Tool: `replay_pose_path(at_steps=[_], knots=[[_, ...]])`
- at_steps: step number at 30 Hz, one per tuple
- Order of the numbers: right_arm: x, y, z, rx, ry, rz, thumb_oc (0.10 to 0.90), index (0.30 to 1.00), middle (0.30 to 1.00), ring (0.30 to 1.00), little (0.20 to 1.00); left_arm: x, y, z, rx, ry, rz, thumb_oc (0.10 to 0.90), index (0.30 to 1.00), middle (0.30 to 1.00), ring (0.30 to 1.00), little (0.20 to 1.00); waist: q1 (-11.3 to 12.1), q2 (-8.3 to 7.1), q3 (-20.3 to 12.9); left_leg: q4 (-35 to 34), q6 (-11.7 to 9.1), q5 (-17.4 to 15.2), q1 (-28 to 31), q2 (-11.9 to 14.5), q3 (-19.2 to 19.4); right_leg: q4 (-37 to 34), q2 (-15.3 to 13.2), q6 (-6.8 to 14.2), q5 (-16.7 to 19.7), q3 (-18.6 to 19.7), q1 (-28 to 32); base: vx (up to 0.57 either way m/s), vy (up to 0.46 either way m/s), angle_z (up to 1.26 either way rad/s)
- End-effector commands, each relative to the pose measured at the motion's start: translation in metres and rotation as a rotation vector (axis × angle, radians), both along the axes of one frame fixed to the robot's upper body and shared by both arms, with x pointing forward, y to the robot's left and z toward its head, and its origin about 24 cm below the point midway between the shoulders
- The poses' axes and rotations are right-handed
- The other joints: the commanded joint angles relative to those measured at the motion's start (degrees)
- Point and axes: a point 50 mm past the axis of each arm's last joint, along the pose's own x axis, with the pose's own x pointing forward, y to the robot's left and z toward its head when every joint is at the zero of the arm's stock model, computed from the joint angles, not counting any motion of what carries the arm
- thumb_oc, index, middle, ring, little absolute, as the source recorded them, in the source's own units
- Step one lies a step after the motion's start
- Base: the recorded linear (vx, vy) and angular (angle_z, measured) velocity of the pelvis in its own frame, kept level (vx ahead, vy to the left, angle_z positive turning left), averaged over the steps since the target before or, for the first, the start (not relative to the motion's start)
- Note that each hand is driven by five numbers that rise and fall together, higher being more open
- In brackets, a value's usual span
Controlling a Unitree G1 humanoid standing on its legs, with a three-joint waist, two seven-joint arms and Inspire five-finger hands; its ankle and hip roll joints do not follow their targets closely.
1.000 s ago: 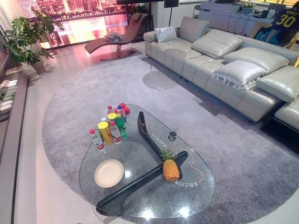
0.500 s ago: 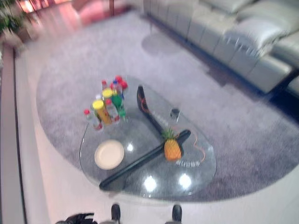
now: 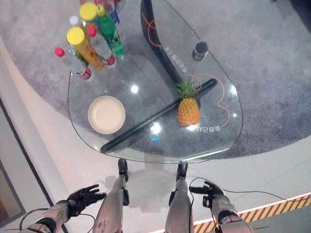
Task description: Pick up the fruit to the plate
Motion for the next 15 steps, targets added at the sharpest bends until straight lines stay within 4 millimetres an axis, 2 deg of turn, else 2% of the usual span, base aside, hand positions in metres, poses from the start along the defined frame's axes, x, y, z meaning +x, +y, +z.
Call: replay_pose_path(at_steps=[1,6,10,15], knots=[[-0.003,-0.024,0.011,-0.066,-0.078,-0.128,0.800,0.900,0.900,0.900,0.900,0.018,-0.003,0.010,-0.063,-0.101,0.118,0.800,0.900,0.900,0.900,0.900,0.7,-1.92,0.5,8.2,1.5,-5.0,-7.1,-2.5,-4.3,7.9,-2.0,-1.0,-0.6,2.7,-9.6,-0.09,-0.010,0.06],[0.016,-0.022,0.027,-0.084,-0.209,-0.155,0.800,0.900,0.900,0.900,0.900,0.035,0.006,0.027,-0.043,-0.202,0.261,0.800,0.900,0.900,0.900,0.900,0.2,-2.16,1.5,14.4,1.4,-6.4,-12.7,-2.9,-4.9,13.5,-2.0,-1.1,-2.1,3.1,-15.0,-0.08,-0.019,0.04],[0.020,-0.023,0.033,-0.087,-0.263,-0.179,0.800,0.900,0.900,0.900,0.900,0.040,0.008,0.032,-0.002,-0.237,0.297,0.800,0.900,0.900,0.900,0.900,0.1,-2.44,1.5,19.6,1.4,-7.7,-17.4,-2.9,-6.1,17.7,-1.9,-1.3,-3.3,3.1,-19.2,-0.07,-0.054,0.01],[0.036,-0.024,0.048,-0.103,-0.323,-0.185,0.800,0.900,0.900,0.900,0.900,0.047,0.012,0.039,0.023,-0.273,0.342,0.800,0.900,0.900,0.900,0.900,0.1,-2.36,1.5,21.7,1.5,-8.2,-20.5,-2.9,-6.5,19.9,-1.5,-1.4,-3.8,3.2,-22.3,-0.05,-0.029,0.04]])
